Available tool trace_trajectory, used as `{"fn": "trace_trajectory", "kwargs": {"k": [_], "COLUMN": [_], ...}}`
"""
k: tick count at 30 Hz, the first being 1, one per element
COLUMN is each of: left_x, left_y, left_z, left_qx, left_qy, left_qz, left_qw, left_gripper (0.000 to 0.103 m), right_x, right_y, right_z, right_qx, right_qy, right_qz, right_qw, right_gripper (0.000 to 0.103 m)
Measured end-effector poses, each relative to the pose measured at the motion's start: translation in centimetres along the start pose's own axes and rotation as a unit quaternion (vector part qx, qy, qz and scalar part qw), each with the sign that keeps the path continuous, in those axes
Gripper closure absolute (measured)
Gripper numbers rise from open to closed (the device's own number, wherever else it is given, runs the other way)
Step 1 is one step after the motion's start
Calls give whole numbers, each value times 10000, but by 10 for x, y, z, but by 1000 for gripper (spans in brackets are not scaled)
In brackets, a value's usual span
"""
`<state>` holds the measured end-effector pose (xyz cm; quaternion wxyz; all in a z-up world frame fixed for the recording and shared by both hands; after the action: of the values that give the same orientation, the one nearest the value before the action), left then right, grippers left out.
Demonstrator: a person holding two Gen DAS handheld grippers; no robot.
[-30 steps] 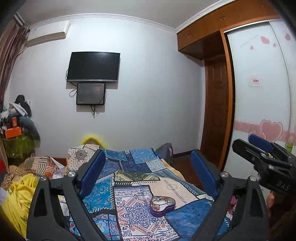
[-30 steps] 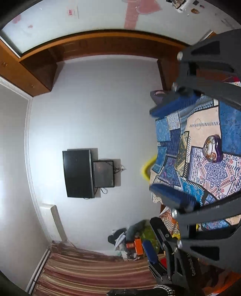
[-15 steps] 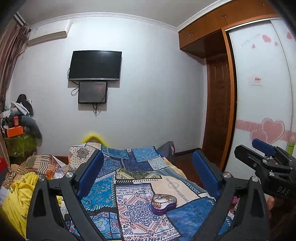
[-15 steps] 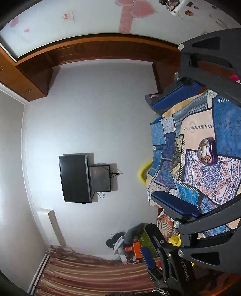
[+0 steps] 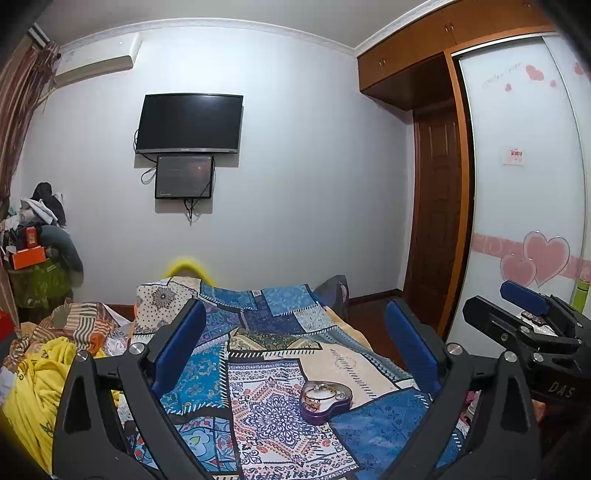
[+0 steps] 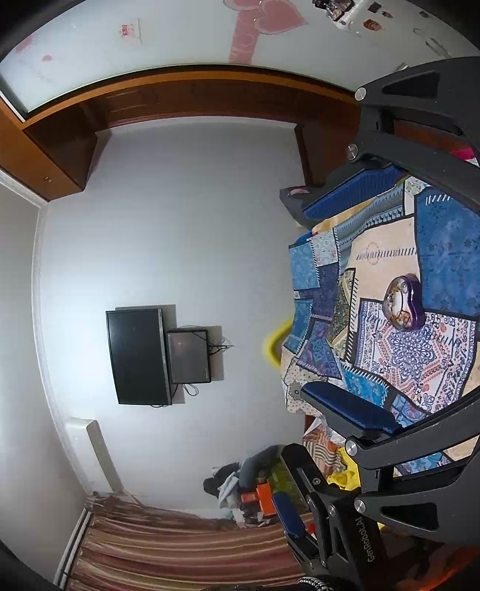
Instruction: Organize jewelry
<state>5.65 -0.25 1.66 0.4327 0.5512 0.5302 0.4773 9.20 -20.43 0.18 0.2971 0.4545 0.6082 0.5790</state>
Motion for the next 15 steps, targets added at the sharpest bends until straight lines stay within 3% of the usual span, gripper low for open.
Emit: {"fn": "trace_trajectory", "kwargs": {"k": [15], "left_x": [0], "left_y": [-4], "left_z": [5], "left_qx": [95], "left_qy": [-7], "left_qz": [-86], "left_qw": [9999], "left_gripper": [3], "right_x": [1], "right_y": [3], "right_z": [2], "right_qx": [72], "right_qy": [-14], "right_qz": [15], "right_qw": [10000], "right_gripper": [15]}}
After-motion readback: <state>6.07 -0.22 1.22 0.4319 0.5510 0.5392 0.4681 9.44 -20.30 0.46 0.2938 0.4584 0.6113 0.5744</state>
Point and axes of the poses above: each gripper's, at about its wrist camera, not at the fingertips, and z roughly the way its jaws point, x to its left, y to its top, the point moved 2 cm from there along z, roughly the way its jaws point, and after that the axes turned 6 degrees about z, right-handed, at the moved point
